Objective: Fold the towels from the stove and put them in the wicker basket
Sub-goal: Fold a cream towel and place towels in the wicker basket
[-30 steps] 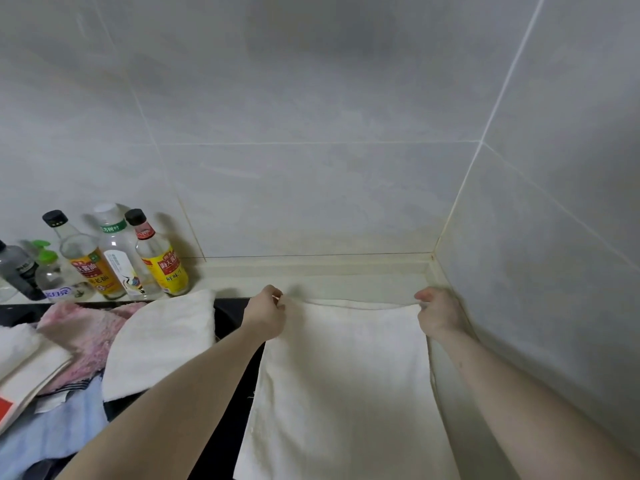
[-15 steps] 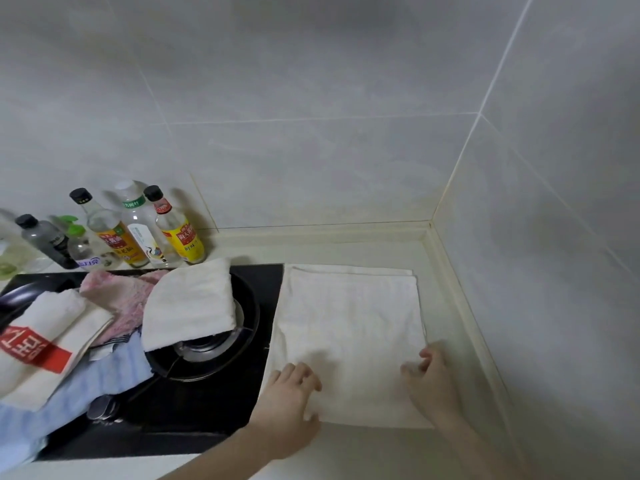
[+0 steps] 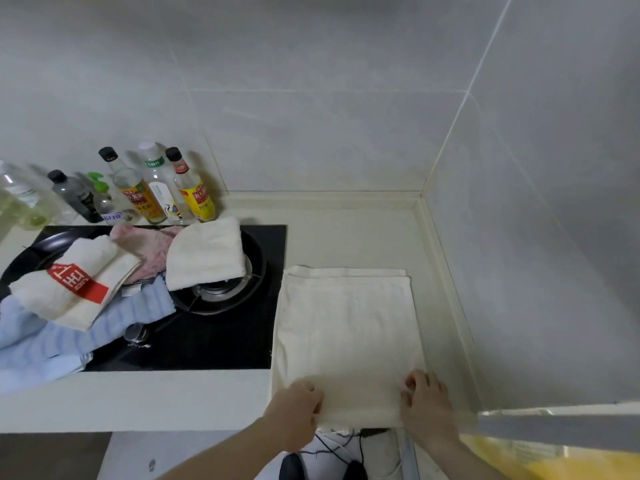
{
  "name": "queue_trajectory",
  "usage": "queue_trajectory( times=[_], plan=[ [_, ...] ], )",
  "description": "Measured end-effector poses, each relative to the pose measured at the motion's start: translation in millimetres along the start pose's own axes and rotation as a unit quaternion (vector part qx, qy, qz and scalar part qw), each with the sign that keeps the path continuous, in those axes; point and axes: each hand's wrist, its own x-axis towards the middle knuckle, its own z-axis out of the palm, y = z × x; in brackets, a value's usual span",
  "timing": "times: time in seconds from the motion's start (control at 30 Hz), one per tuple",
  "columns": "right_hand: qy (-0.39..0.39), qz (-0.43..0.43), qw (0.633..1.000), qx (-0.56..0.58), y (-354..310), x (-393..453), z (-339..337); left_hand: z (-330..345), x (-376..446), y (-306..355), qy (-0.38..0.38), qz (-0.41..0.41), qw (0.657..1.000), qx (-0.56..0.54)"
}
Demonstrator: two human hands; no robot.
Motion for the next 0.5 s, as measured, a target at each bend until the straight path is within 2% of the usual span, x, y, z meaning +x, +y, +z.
queue_trajectory(
  times=[0.1,0.17,0.23,0.37,0.5],
  plan=[
    [-0.032,-0.012,0.999,-0.021,21.6,-23.9,3.0,13.6,-20.7,6.5,-0.062,0.009,0.998,-0.006],
    [-0.052,-0.004,0.998,-0.021,19.8,-20.3,-5.2,3.0,-24.2,8.2,-0.07,0.02,0.997,-0.022],
    [-0.034,-0.007,0.999,-0.002,10.7,-0.3,-15.8,-22.5,-15.1,5.7,-0.02,0.004,0.999,-0.05],
    [0.023,-0.017,0.994,0.109,-21.7,67.9,-41.0,-87.4,31.4,-18.9,0.137,-0.068,0.986,-0.064],
    [0.061,0.005,0.99,0.124,-48.7,137.1,-56.3,-131.3,80.3,-44.9,0.196,-0.122,0.973,-0.012]
  ],
)
